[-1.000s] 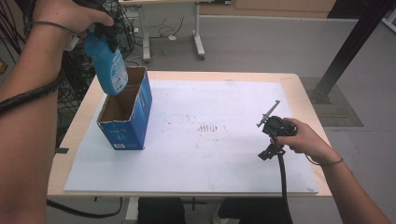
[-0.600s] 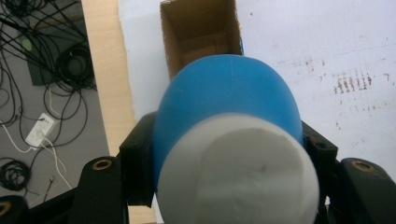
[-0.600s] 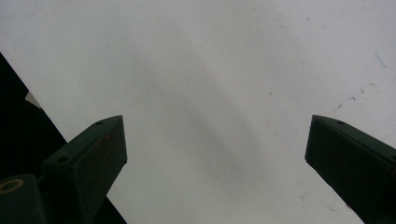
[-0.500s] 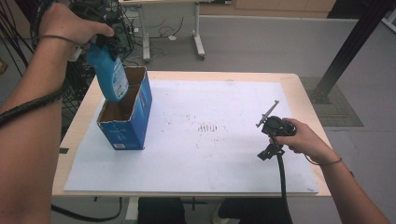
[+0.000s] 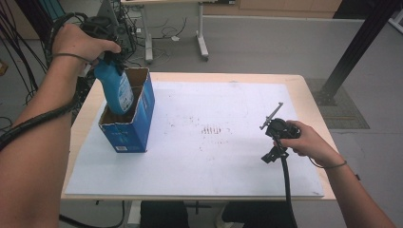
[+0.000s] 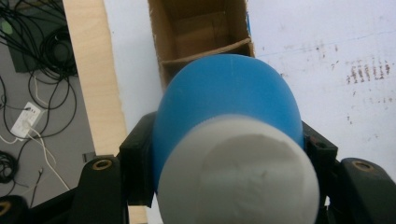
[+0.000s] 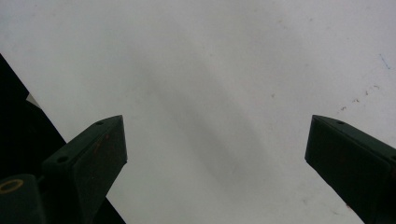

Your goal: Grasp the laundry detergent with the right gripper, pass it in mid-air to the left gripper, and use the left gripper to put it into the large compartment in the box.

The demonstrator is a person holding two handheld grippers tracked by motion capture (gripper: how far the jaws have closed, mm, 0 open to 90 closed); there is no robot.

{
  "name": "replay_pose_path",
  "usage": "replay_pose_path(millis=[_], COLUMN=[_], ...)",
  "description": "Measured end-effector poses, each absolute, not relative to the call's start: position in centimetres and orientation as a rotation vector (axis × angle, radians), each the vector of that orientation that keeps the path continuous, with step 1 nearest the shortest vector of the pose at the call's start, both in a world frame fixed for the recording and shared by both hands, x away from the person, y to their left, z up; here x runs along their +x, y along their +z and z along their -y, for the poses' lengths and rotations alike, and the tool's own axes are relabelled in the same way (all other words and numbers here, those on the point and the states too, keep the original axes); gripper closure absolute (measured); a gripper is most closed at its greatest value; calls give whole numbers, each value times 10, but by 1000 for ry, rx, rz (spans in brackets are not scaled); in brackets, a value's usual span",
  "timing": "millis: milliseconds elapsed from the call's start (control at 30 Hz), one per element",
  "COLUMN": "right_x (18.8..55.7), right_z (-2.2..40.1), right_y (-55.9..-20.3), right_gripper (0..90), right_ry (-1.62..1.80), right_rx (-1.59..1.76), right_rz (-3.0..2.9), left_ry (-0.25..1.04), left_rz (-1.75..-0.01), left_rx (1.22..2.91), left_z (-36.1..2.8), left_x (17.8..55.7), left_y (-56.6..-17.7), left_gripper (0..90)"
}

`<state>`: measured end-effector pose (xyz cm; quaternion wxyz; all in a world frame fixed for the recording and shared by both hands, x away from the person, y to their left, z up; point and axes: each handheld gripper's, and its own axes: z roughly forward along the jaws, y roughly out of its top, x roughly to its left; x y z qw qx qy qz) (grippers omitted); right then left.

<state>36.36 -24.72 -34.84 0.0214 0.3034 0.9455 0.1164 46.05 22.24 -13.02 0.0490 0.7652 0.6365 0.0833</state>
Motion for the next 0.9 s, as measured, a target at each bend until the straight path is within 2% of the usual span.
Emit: replay_pose_path(millis=[900], right_x=[365], right_z=[245], right_y=[-353], right_gripper=[53], right_ry=[368], right_rx=[945], right_rz=[-2937], left_ry=[181], left_rz=[-1999], left_rx=[2344], left_z=[-224], left_x=[470], left_y=[-211], left_gripper=[379])
